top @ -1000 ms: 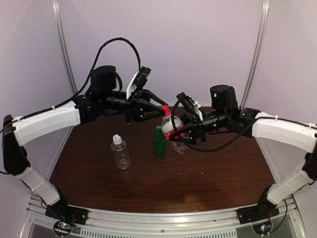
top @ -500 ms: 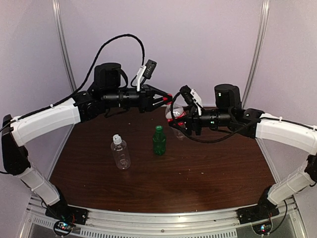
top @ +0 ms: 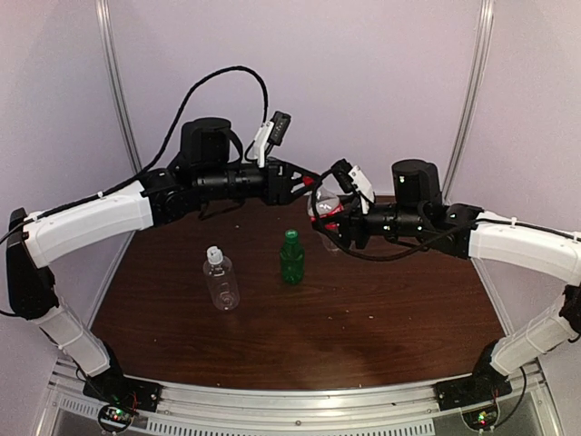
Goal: Unscrew the bottle caps
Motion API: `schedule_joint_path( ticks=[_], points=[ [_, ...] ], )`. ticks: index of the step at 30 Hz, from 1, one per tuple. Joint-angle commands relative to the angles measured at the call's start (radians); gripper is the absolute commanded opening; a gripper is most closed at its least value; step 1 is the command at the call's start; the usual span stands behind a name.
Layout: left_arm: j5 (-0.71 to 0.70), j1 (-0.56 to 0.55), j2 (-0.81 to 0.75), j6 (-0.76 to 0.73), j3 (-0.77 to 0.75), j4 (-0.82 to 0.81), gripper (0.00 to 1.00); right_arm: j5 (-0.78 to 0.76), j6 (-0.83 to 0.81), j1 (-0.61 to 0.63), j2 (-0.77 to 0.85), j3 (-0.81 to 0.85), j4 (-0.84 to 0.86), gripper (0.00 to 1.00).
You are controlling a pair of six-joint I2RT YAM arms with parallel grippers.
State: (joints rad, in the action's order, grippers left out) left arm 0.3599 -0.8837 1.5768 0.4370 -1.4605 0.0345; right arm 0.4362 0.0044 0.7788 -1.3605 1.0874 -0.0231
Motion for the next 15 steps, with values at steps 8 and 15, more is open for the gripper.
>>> schedule_joint_path(
  ticks=[8,15],
  points=[
    [0.215,0.072,-0.059,-0.139,0.044,-0.064,0.77,0.161,-0.043,-0.002,0.036,-0.010,0.005,0.46],
    [0.459,0.112,-0.090,-0.273,0.067,-0.057,0.83,0.400,-0.068,-0.003,0.020,0.018,-0.018,0.48]
  ],
)
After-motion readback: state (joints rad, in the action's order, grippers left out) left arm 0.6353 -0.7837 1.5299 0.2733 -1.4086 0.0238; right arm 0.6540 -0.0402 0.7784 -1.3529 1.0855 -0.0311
